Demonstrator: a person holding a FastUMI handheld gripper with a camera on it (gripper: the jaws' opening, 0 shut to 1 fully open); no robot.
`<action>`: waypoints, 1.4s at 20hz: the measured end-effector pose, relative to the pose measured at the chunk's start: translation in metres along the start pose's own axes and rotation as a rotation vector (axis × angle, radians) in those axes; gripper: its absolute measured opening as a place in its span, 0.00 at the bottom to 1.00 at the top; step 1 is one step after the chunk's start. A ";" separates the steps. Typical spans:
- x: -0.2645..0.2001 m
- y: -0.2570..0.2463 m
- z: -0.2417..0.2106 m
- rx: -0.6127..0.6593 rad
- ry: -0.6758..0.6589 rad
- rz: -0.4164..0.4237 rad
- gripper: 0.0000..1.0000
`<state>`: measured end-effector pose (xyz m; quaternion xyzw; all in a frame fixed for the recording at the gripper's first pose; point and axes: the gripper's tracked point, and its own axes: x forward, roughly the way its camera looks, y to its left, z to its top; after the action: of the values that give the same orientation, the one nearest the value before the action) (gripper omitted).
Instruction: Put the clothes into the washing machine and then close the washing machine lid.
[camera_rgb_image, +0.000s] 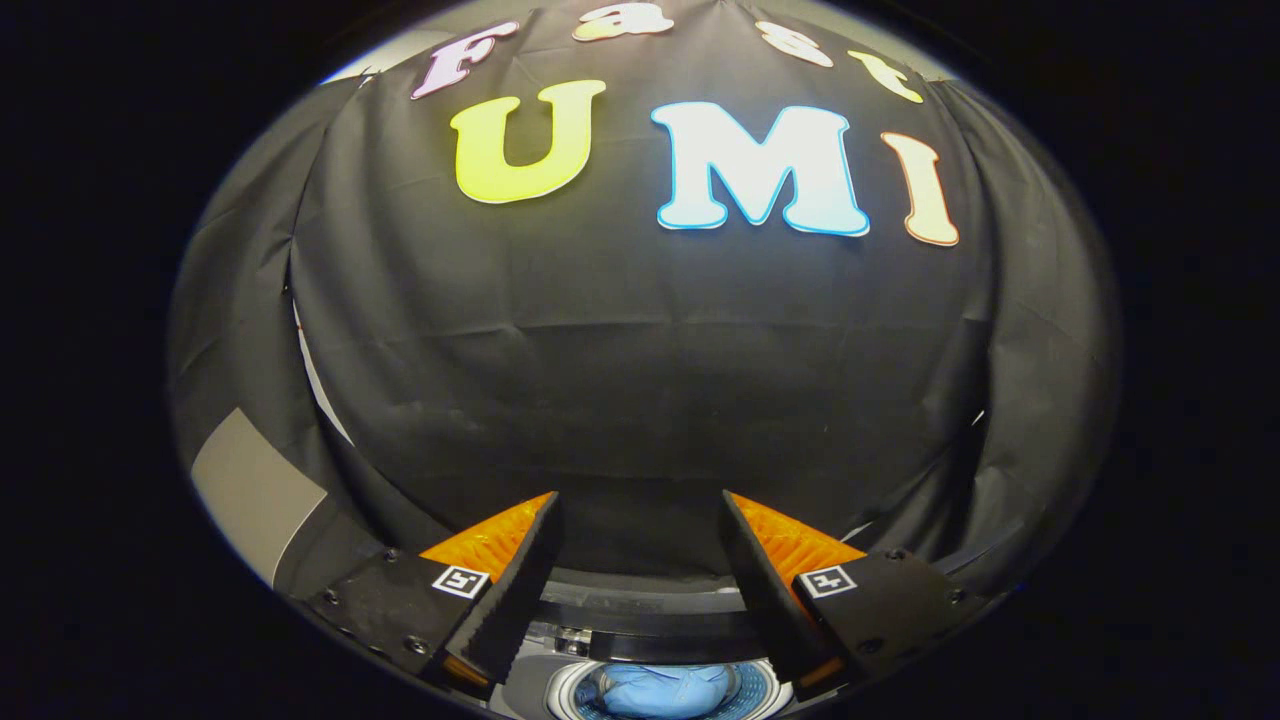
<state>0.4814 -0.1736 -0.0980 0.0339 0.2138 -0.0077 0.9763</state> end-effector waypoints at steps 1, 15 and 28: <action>-0.003 0.000 0.000 0.001 -0.009 -0.001 0.97; -0.044 0.004 -0.018 -0.003 -0.086 -0.005 0.97; -0.091 0.009 -0.064 0.006 -0.118 -0.038 0.97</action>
<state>0.3721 -0.1598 -0.1174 0.0321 0.1565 -0.0289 0.9867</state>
